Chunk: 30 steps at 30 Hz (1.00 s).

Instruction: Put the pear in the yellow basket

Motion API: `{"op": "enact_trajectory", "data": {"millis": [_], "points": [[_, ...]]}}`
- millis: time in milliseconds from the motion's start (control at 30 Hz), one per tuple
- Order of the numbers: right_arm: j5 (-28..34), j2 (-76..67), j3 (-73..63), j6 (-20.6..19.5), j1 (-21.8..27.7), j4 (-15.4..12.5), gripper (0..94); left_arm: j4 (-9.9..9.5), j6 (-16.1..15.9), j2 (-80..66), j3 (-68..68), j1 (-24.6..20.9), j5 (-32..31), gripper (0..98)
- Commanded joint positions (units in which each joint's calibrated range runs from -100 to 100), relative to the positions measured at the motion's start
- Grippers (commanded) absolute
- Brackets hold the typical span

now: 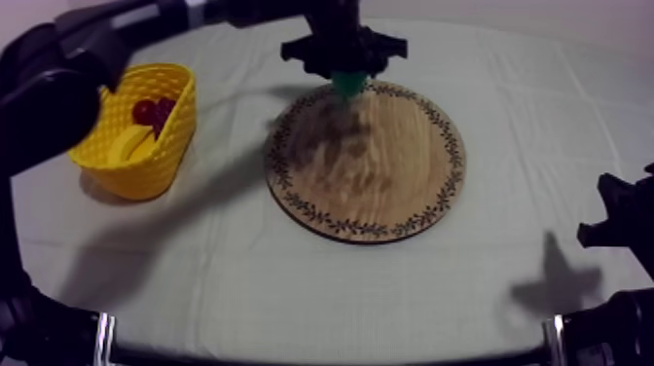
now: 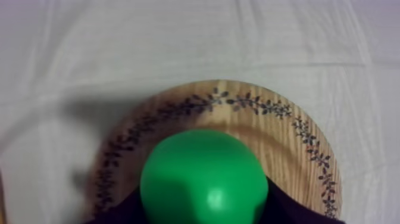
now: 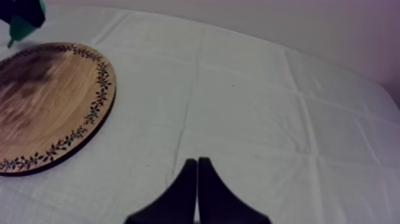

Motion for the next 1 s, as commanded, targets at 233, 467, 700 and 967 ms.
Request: {"op": "enact_trajectory", "data": {"millis": [233,467,700,967], "points": [[0.0,0.0,0.1,0.0,0.0,0.0,0.3,2.06,-4.7,-23.7,21.3,-3.8,3.8,34.7],[0.0,0.0,0.1,0.0,0.0,0.0,0.3,1.94,-9.0,-37.6,34.3,-9.3,2.6,35.7],[0.0,0.0,0.1,0.0,0.0,0.0,0.3,-0.18,-12.7,-45.1,44.0,-16.7,-3.5,34.8],[0.0,0.0,0.1,0.0,0.0,0.0,0.3,-1.60,-13.8,-46.7,53.2,-21.9,-7.4,34.2]]}}
